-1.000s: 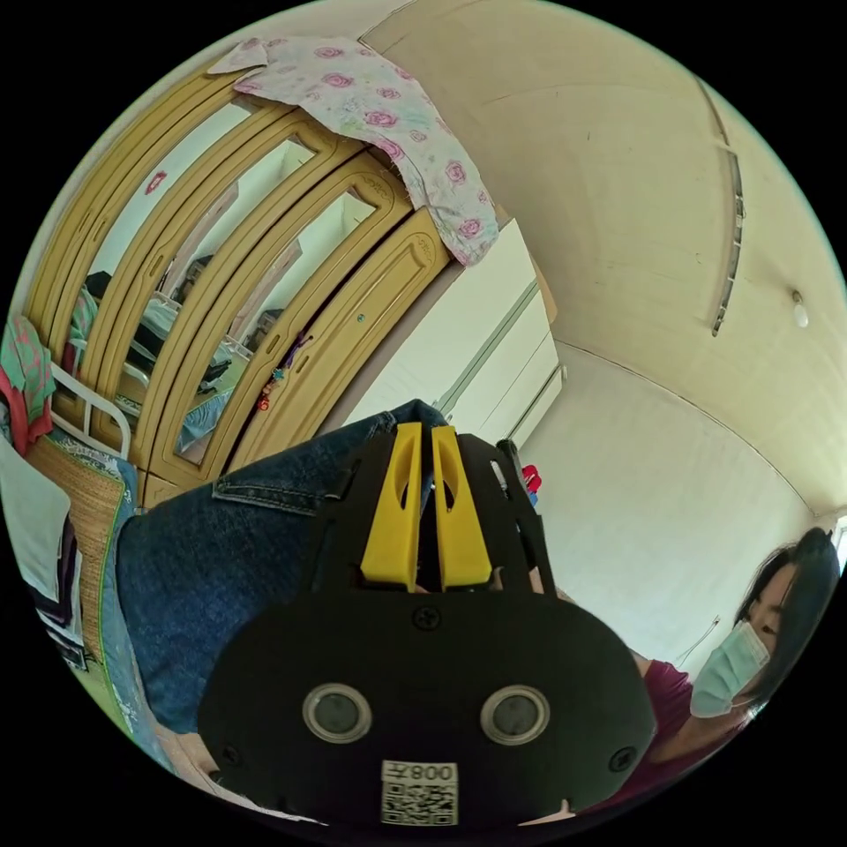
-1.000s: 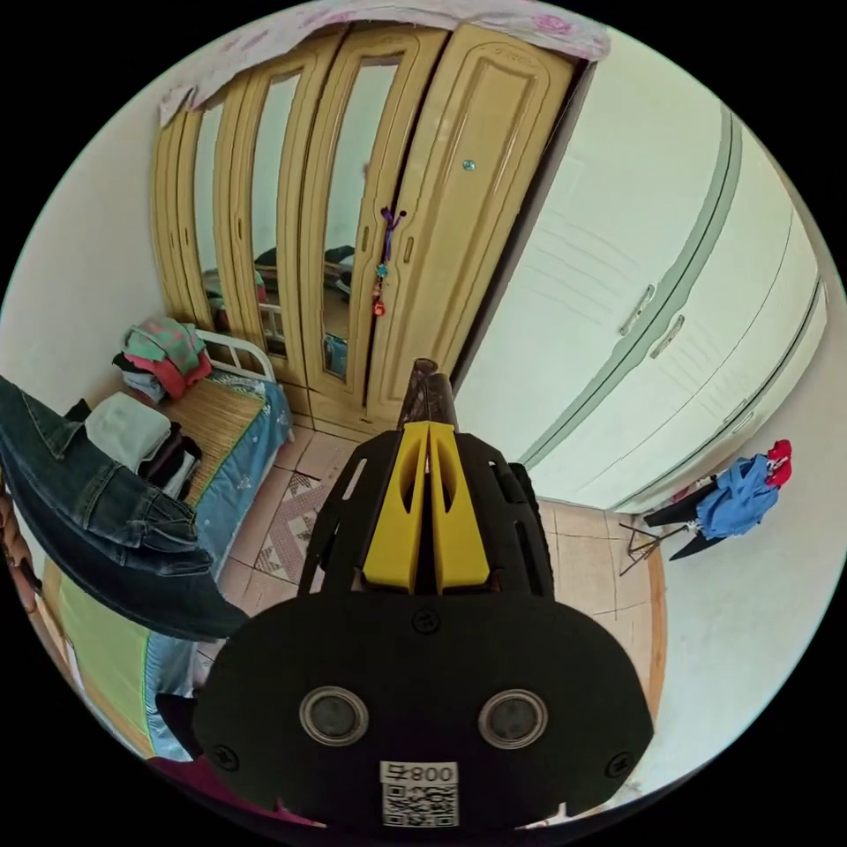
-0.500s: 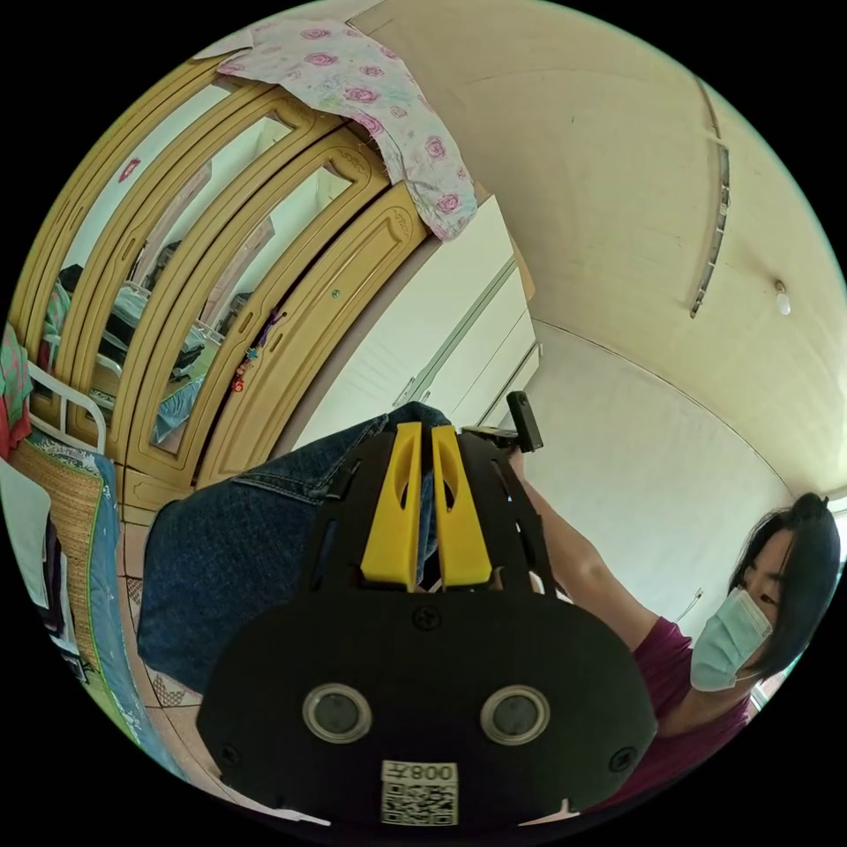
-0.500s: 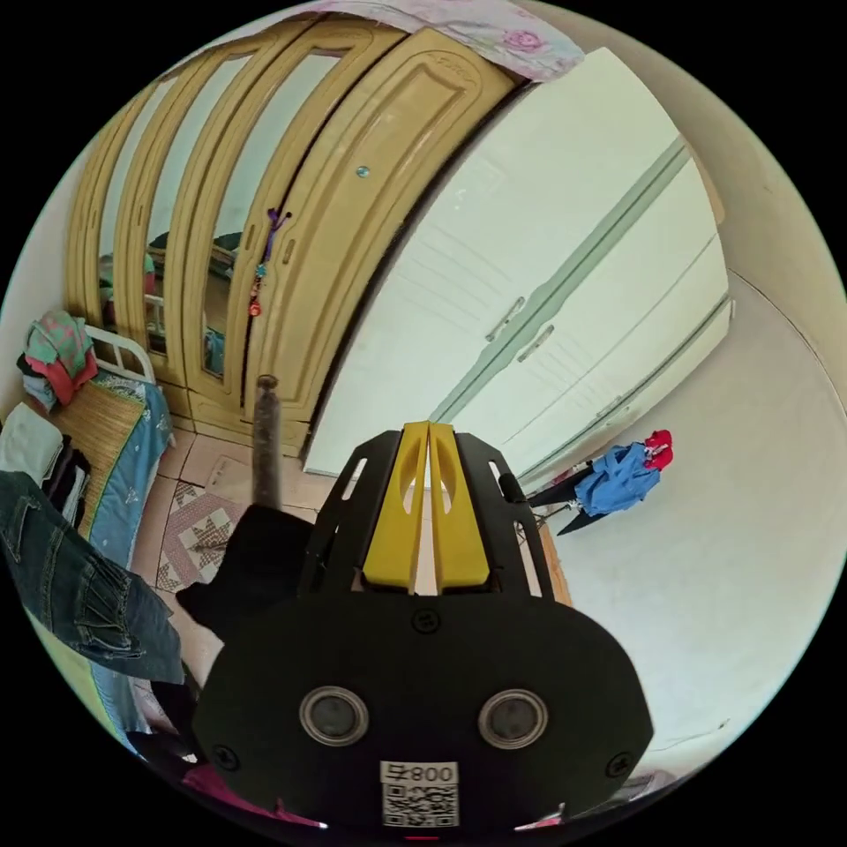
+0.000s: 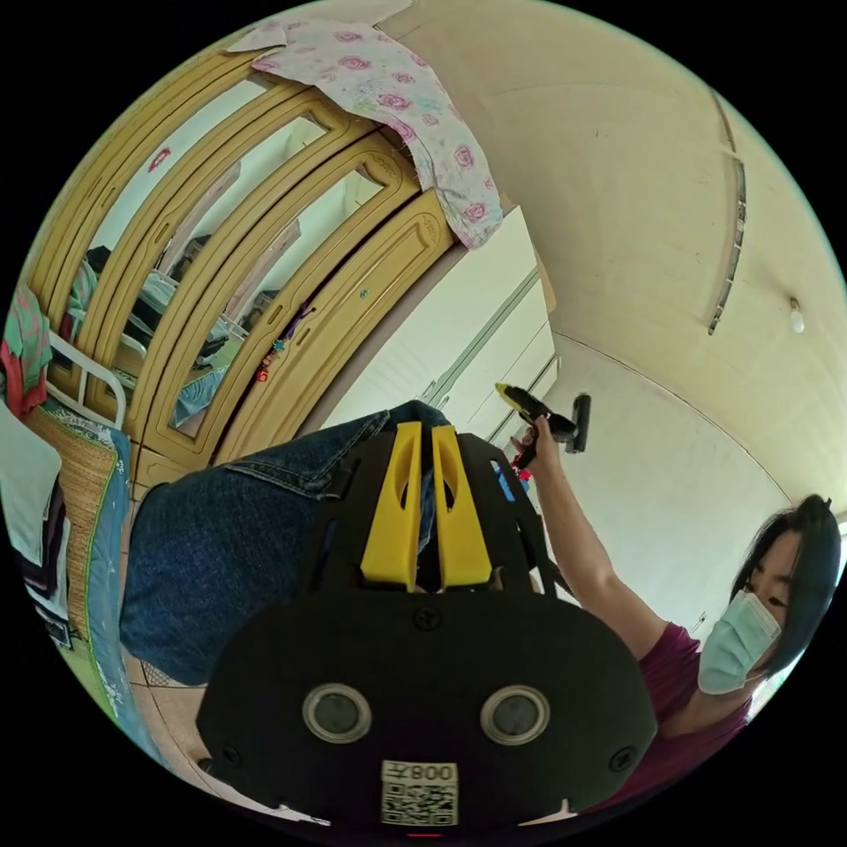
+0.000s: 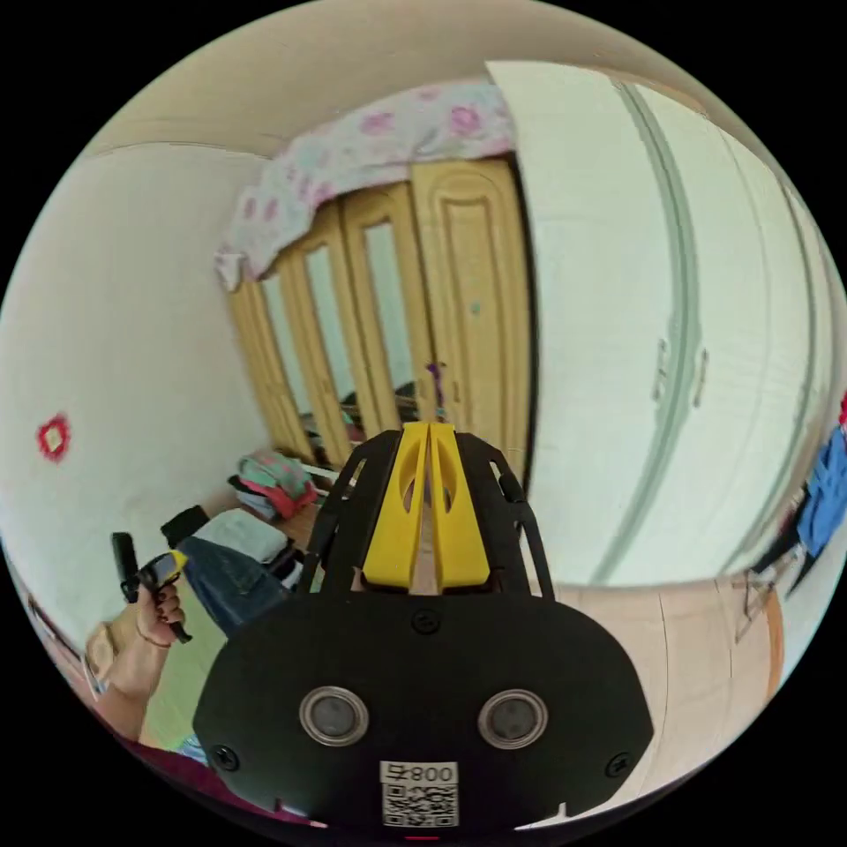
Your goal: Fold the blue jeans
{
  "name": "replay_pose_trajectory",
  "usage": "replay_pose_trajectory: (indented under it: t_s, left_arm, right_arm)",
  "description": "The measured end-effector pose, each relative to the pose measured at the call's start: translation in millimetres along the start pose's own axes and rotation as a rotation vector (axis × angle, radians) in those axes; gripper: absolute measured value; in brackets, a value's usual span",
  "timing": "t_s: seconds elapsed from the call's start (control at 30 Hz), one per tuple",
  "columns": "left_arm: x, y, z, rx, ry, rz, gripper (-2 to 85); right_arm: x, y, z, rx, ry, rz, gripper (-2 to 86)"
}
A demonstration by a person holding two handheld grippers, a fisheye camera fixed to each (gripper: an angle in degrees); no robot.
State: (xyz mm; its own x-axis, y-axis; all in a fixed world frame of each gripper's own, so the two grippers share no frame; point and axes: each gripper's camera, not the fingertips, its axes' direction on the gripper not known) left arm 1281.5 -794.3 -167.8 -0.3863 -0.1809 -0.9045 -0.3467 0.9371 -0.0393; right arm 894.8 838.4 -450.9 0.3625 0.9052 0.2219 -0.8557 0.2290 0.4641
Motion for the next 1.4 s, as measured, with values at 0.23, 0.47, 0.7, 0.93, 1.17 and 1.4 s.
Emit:
replay_pose_trajectory:
  t_s: [0.23,0.47,0.7,0.93,1.17,1.4]
  left_arm:
    - [39,34,-89,0.084,-0.075,-0.036,1.6]
    - [104,81,-168,0.058,-0.151,0.000,1.5]
    - [162,157,-237,-0.015,-0.227,0.000,1.5]
    - [214,235,-343,0.009,-0.282,-0.034,1.6]
    - [327,276,-481,0.152,-0.317,0.163,1.6]
    - [438,369,-664,0.504,-0.437,0.279,1.7]
  right_arm:
    - [-129,157,-14,0.098,-0.467,-0.244,-0.1]
    - [-129,372,92,-0.248,-0.557,0.000,-0.2]
    - [-106,458,205,-0.478,-0.692,0.329,0.0]
    - [-110,496,260,-0.536,-0.768,0.579,0.2]
    - [-159,390,250,-0.134,-0.946,0.552,-0.1]
    - [-407,299,179,0.015,-1.313,0.099,-0.1]
